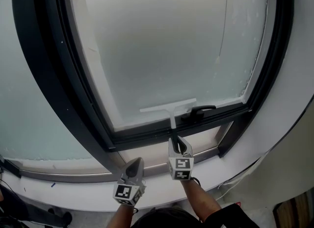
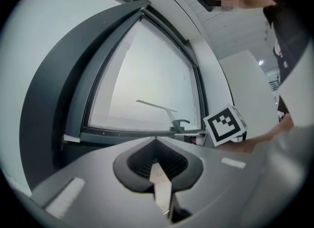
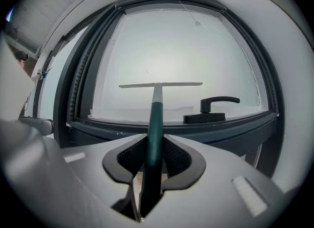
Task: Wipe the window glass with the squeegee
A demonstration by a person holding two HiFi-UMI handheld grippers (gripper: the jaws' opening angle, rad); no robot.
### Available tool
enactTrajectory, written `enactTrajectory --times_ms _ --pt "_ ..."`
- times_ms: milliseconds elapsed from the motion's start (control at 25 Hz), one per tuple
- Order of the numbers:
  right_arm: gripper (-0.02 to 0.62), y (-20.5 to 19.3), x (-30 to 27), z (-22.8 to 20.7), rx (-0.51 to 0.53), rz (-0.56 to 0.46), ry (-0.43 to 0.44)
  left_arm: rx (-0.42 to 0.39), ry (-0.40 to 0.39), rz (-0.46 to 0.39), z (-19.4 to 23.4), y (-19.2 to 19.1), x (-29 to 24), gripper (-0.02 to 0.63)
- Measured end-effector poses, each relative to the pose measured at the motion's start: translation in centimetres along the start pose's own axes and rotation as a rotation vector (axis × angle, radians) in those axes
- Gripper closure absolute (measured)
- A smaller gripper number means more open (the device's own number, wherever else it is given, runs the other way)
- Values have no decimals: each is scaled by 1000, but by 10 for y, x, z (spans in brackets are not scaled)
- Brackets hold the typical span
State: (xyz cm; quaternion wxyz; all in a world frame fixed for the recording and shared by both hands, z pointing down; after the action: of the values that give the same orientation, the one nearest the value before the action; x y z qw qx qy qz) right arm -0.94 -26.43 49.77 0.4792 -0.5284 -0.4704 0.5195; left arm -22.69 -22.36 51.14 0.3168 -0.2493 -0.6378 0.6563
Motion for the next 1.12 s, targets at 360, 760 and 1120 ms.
enactTrajectory --times_ms 360,760,1120 --pt "500 -5 6 2 -2 15 -26 4 -21 -15 7 7 9 607" --pt "500 25 33 2 -22 -53 -57 43 -55 -58 12 13 36 607" --pt "500 135 32 -52 -12 -284 -55 3 -90 -84 -26 12 8 607"
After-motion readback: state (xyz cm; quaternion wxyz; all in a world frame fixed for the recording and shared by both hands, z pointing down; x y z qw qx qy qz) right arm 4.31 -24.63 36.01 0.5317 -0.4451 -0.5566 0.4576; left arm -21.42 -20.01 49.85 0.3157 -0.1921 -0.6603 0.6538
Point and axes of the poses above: the fingertips, and each gripper's own axes: x backward along the fingers, z to its left, y out of its top, the point moved 8 cm from there along x, backward along the fingers, and after that the axes turned 1 degree about -y, right-handed, at the moved point
